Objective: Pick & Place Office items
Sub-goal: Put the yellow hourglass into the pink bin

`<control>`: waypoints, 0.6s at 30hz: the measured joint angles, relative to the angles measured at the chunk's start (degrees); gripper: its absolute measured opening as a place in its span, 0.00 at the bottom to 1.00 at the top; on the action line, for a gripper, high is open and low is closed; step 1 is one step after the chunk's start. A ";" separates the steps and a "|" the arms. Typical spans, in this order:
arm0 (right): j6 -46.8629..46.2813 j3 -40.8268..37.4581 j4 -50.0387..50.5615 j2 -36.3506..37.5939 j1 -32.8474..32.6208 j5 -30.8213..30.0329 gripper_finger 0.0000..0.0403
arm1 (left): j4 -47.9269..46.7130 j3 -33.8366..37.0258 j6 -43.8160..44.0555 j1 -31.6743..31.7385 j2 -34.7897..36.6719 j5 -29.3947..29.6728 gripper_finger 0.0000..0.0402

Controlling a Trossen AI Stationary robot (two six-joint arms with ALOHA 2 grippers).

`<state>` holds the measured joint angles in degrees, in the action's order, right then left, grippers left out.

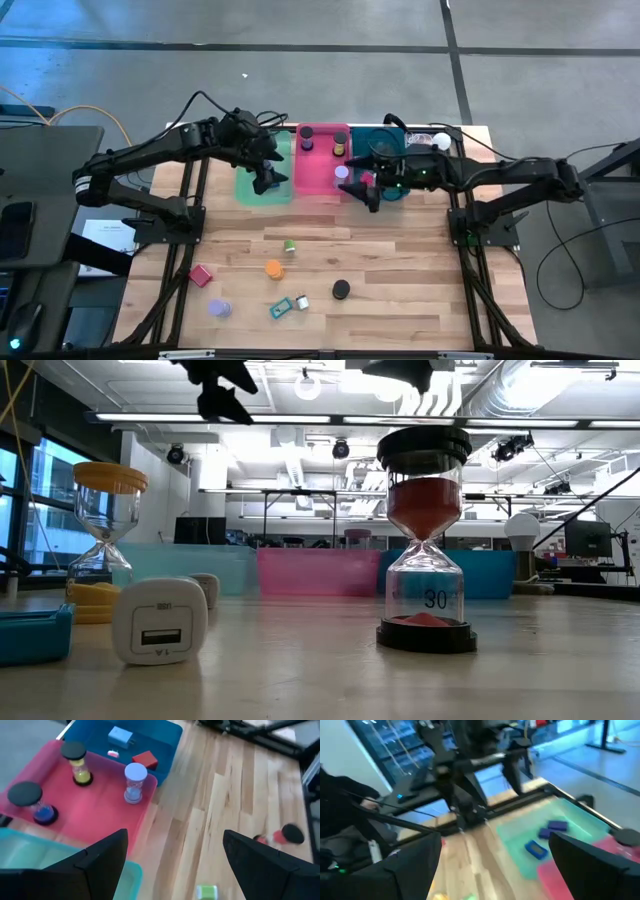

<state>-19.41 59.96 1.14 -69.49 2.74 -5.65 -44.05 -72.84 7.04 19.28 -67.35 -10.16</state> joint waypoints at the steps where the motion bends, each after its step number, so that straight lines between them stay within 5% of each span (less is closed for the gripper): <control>1: -0.09 0.00 -1.31 -0.41 -0.35 0.03 0.89 | 0.01 0.00 -1.62 -0.19 -0.02 0.36 0.79; 10: 0.99 0.07 -11.71 -1.90 -1.66 1.27 0.89 | 0.39 0.00 -10.02 -2.22 -0.04 3.30 0.79; 18: 1.34 0.00 -10.52 -4.17 -1.97 1.47 0.89 | 2.15 0.00 -10.09 -3.52 -0.04 3.43 0.79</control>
<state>-18.06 59.96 -9.38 -73.67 0.77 -4.18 -41.90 -72.84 -3.04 15.76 -67.40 -6.73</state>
